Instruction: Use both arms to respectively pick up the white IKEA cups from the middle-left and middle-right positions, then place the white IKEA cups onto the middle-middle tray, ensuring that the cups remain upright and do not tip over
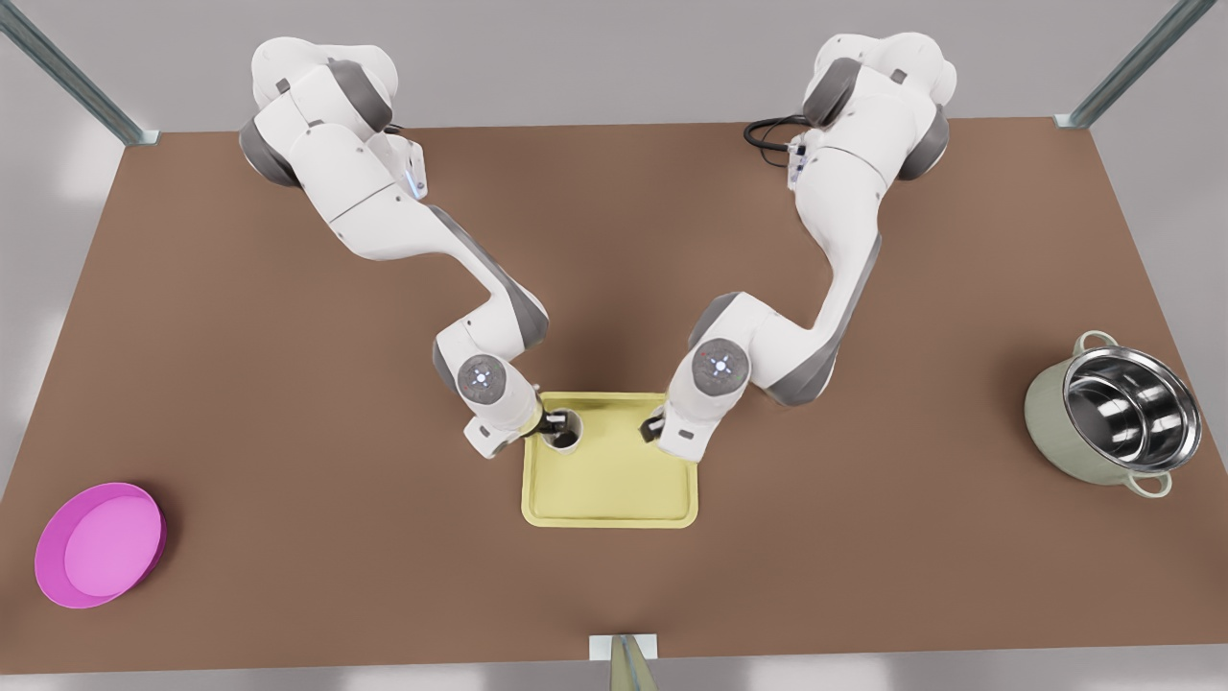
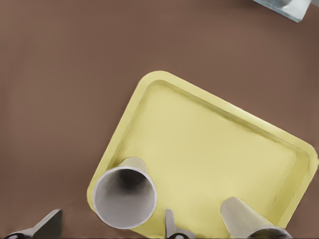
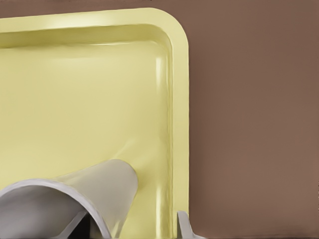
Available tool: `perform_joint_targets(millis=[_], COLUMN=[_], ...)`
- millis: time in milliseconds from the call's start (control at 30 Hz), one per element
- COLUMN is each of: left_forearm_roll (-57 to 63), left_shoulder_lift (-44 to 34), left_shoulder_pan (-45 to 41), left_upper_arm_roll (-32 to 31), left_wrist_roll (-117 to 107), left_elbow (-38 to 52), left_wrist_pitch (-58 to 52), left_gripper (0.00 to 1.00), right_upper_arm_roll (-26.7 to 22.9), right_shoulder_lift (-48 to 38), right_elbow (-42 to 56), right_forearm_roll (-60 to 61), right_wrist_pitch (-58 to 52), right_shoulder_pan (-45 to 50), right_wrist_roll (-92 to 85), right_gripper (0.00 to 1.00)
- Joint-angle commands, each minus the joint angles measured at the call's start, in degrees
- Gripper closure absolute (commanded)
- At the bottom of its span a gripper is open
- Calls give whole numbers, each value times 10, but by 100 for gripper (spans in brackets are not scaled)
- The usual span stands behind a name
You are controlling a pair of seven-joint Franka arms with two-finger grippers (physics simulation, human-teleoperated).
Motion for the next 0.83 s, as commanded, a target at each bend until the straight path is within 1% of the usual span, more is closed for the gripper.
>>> perform_joint_targets(millis=[0, 33, 67, 100, 133, 167, 200, 233, 267, 300, 333, 367, 400, 433, 467, 500, 533, 567, 633, 700, 800], left_forearm_roll=[2, 5, 21, 22, 30, 10, -19, -50, -52, -82, -86, -79, -79, -81, -84, -85, -87, -95, -103, -103, -103], left_shoulder_lift=[-76, -118, -142, -154, -268, -331, -309, -306, -304, -304, -304, -302, -301, -294, -289, -289, -288, -287, -286, -286, -281], left_shoulder_pan=[46, 92, 144, 159, 138, 136, 143, 155, 155, 181, 182, 181, 182, 184, 185, 187, 192, 192, 200, 215, 218], left_upper_arm_roll=[-14, -14, -12, -8, 81, 105, 103, 104, 104, 105, 103, 102, 102, 103, 102, 102, 102, 102, 103, 102, 102], left_wrist_roll=[25, 179, 355, 412, 555, 573, 572, 571, 570, 575, 576, 575, 574, 574, 573, 573, 573, 573, 574, 575, 575], left_elbow=[8, 8, 12, 23, -121, -209, -187, -174, -161, -154, -151, -149, -149, -149, -155, -153, -157, -156, -155, -156, -158], left_wrist_pitch=[-220, -271, -319, -354, -255, -199, -210, -227, -237, -235, -235, -235, -235, -221, -209, -203, -193, -193, -192, -184, -185], left_gripper=[0, 0, 0, 0, 0, 0, 0, 0, 0, 0, 0, 0, 0, 0, 0, 0, 0, 0, 0, 0, 0], right_upper_arm_roll=[0, 0, 0, 1, 1, 1, 1, 1, 1, -4, -4, -7, -8, -19, -16, -16, -14, -17, -17, -19, -28], right_shoulder_lift=[-2, -5, -16, -28, -39, -52, -72, -102, -120, -122, -121, -115, -110, -109, -154, -197, -230, -277, -347, -379, -386], right_elbow=[0, -2, -3, -8, -10, -10, -10, -10, -7, -3, -3, 4, 5, 5, -8, -5, -8, -10, -11, -6, -4], right_forearm_roll=[22, 22, 22, 24, 27, 27, 27, 28, 27, 23, 21, 13, 6, -65, -131, -104, -32, -23, -5, -5, -5], right_wrist_pitch=[3, 1, -8, -17, -32, -47, -72, -127, -184, -214, -222, -223, -224, -222, -227, -259, -289, -344, -401, -439, -453], right_shoulder_pan=[0, 1, 0, -1, -1, -1, -5, -12, -40, -78, -109, -142, -175, -184, -223, -242, -281, -282, -282, -282, -283], right_wrist_roll=[177, 176, 177, 159, 155, 154, 154, 128, 50, -102, -187, -314, -389, -471, -492, -503, -532, -536, -525, -514, -515], right_gripper=[0, 0, 0, 0, 0, 0, 0, 0, 0, 0, 0, 0, 0, 0, 0, 0, 0, 0, 0, 0, 0])
